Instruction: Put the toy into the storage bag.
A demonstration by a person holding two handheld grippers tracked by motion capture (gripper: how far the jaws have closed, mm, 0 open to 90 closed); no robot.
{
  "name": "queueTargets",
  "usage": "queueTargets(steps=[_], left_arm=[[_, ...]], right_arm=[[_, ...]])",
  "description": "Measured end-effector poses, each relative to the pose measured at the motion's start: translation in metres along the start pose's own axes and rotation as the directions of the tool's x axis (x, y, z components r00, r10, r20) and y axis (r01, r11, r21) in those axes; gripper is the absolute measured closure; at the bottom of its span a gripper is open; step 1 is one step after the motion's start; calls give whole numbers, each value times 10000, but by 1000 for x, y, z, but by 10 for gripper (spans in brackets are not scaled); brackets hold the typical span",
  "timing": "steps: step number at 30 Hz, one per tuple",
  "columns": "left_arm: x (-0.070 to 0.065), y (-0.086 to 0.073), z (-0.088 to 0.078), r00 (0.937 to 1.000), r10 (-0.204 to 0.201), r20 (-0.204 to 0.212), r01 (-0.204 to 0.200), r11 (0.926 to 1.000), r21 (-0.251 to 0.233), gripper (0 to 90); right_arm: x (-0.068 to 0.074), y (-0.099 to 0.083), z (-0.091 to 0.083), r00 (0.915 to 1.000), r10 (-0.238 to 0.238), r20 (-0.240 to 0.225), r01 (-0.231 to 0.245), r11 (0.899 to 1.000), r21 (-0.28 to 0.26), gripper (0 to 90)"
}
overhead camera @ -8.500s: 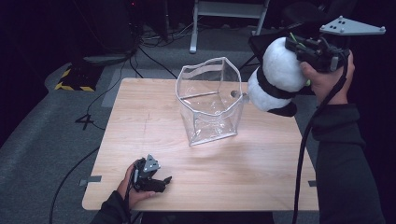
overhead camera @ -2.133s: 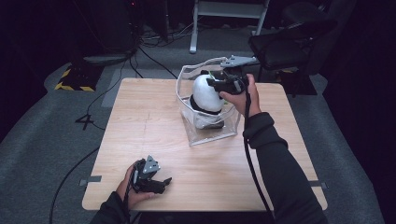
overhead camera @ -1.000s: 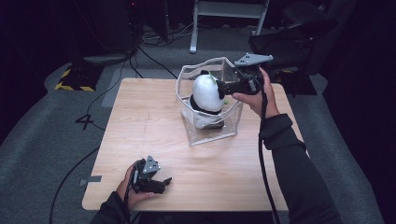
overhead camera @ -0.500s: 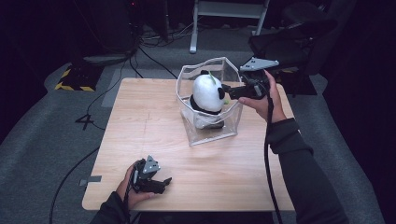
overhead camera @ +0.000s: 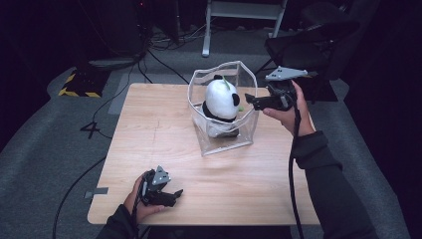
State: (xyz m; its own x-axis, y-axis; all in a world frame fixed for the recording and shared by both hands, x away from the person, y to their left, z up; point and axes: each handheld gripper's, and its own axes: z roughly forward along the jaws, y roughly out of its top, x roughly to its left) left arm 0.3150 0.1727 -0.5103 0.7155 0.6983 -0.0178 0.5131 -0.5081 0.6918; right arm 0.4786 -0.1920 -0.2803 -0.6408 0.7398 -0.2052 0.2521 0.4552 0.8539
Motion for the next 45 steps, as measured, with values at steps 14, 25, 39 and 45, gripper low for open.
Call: queueTargets(steps=[14,25,39,45], left_arm=[[0,0,0,10000,-13,-5,13,10000,-35,173],[0,0,0,10000,-13,-4,13,10000,-35,173],[0,0,0,10000,-12,-4,12,10000,-35,173],[0,0,0,10000,-10,-12,10,10000,-22,173]], right_arm=[[-3,-17,-19,9998,-128,137,129,9999,-38,222],[-9,-35,-29,9997,-27,245,25,9999,98,227],[-3,-54,-31,9987,-437,272,423,9978,512,227],[1,-63,-31,9978,-597,278,577,9960,683,226]])
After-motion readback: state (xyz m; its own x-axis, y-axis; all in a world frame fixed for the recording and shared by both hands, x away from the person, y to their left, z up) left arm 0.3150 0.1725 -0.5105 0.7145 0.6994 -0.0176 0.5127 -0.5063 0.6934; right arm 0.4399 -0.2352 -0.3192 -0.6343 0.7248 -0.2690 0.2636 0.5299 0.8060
